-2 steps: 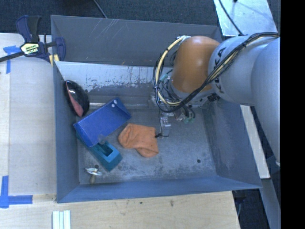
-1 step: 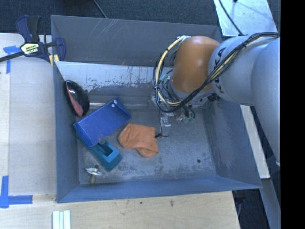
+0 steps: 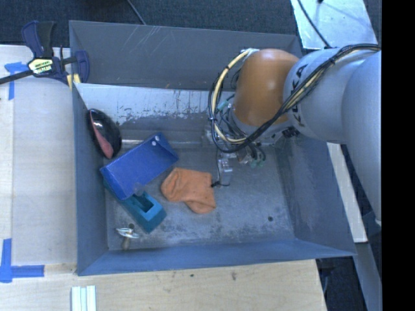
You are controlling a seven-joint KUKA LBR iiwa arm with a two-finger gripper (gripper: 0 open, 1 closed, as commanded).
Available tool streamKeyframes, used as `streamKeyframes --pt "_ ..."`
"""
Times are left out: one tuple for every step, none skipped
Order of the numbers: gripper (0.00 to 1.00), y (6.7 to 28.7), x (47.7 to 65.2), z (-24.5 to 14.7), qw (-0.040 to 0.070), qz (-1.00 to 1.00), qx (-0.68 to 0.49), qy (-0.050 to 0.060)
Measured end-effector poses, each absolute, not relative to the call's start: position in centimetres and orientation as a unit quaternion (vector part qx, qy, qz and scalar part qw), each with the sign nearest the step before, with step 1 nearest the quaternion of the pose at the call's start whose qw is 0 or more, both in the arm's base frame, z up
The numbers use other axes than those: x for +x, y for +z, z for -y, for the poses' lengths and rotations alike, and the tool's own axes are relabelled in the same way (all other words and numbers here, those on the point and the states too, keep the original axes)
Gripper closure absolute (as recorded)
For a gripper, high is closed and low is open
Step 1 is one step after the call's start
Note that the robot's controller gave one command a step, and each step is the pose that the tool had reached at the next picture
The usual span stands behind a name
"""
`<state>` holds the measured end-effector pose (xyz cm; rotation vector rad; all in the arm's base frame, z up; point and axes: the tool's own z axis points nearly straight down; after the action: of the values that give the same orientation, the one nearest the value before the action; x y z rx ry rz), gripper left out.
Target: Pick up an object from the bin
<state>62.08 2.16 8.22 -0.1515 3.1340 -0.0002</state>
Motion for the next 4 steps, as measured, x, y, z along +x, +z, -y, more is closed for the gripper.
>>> streamKeyframes --pt "0.00 10.1 61.5 -4.2 0.002 -0.999 -0.049 0.000" --pt "0.00 8.9 60.9 -5.6 0.004 -0.998 -0.070 0.000" --pt "1.00 7.0 56.9 -8.4 0.002 -0.996 -0.094 0.001" --pt "1.00 7.0 56.9 -8.4 0.002 -0.996 -0.094 0.001"
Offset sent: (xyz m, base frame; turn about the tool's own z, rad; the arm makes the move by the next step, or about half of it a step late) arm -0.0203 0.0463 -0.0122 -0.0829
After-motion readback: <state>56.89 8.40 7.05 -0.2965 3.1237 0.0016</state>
